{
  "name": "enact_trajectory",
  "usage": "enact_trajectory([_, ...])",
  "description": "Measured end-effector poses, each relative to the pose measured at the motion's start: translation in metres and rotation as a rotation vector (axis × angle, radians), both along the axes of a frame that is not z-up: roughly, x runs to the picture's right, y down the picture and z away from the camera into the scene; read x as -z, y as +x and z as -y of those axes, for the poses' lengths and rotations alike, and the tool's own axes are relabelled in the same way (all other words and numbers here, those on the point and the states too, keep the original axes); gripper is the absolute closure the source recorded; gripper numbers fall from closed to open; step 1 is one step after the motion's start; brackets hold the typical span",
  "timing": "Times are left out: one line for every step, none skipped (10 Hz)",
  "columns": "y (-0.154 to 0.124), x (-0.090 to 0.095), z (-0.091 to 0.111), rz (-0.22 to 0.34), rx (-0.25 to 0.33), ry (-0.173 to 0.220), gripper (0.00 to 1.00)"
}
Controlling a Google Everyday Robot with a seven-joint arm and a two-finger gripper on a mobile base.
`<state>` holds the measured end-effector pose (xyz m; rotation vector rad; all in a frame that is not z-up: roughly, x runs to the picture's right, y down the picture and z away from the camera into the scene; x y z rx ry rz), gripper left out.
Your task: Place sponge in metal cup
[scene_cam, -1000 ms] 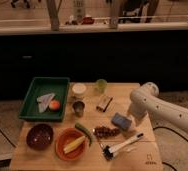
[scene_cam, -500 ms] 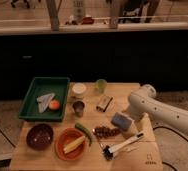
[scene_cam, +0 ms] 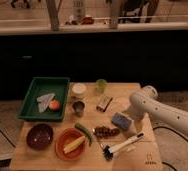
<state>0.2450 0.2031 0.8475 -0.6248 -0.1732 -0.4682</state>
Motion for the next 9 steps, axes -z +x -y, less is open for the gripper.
enact_trajectory([0.0, 0.0, -0.001, -0.01, -0.01, 0.001, 0.2])
enact_trajectory([-0.001, 0.004, 0.001, -0.025, -0.023, 0.008, 0.2])
enact_trajectory([-0.008, 0.011, 0.007, -0.054, -0.057, 0.018, 0.2])
enact_trajectory([-0.019, 0.017, 0.013, -0.078, -0.094, 0.021, 0.2])
enact_trajectory([-0.029, 0.02, 0.016, -0.097, -0.127, 0.023, 0.2])
enact_trajectory([-0.035, 0.023, 0.019, -0.113, -0.16, 0.022, 0.2])
enact_trajectory([-0.036, 0.025, 0.02, -0.131, -0.201, 0.016, 0.2])
enact_trajectory([-0.038, 0.026, 0.02, -0.145, -0.233, 0.013, 0.2])
enact_trajectory([-0.04, 0.027, 0.019, -0.156, -0.253, 0.012, 0.2])
